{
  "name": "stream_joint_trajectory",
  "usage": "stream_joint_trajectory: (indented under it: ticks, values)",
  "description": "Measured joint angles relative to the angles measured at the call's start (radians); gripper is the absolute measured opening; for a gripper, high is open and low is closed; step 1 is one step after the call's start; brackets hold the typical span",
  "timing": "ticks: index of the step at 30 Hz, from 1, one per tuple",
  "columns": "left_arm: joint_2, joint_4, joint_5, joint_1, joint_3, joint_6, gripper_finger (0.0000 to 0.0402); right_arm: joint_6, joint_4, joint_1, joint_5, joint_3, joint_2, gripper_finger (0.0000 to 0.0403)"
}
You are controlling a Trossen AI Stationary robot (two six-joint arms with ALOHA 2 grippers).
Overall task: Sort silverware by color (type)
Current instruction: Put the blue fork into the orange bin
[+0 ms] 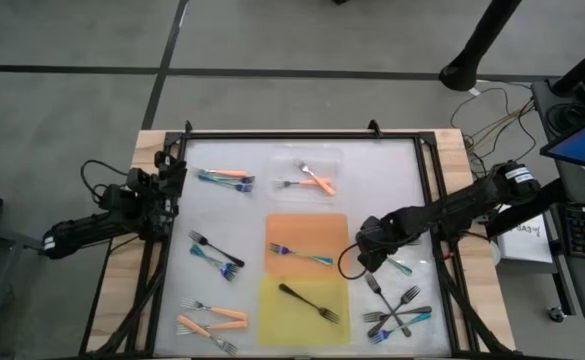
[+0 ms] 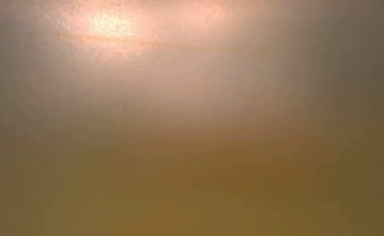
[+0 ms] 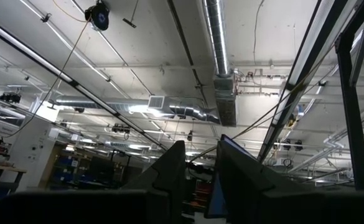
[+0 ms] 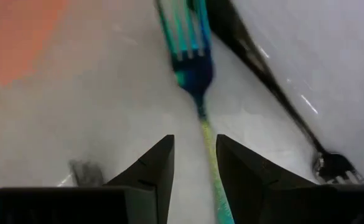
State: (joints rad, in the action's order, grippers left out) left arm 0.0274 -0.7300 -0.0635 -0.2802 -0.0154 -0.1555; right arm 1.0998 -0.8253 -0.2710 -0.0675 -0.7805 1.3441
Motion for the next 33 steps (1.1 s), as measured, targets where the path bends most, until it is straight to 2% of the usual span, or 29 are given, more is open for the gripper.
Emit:
stream_joint_trajectory:
  ticks: [6, 13, 21, 25, 30, 33]
  values:
    - [0.000, -0.001, 0.000, 0.000, 0.000, 0.000, 0.0075, 0.001, 0.022, 0.000, 0.014, 0.037, 0.000, 0.0108]
    - [0.000, -0.001, 0.000, 0.000, 0.000, 0.000, 0.0075, 0.008, 0.161, 0.000, 0.016, 0.111, 0.000, 0.0107]
    - [0.000, -0.001, 0.000, 0.000, 0.000, 0.000, 0.0075, 0.017, 0.178, 0.001, 0.038, 0.153, -0.003, 0.0104]
    - [0.000, -0.001, 0.000, 0.000, 0.000, 0.000, 0.0075, 0.016, 0.203, 0.001, 0.041, 0.157, -0.003, 0.0079]
    - [0.000, -0.001, 0.000, 0.000, 0.000, 0.000, 0.0075, 0.007, 0.201, 0.001, 0.045, 0.158, -0.013, 0.0025]
    - [0.000, -0.001, 0.000, 0.000, 0.000, 0.000, 0.0075, 0.013, 0.205, 0.001, 0.044, 0.161, -0.045, 0.0015]
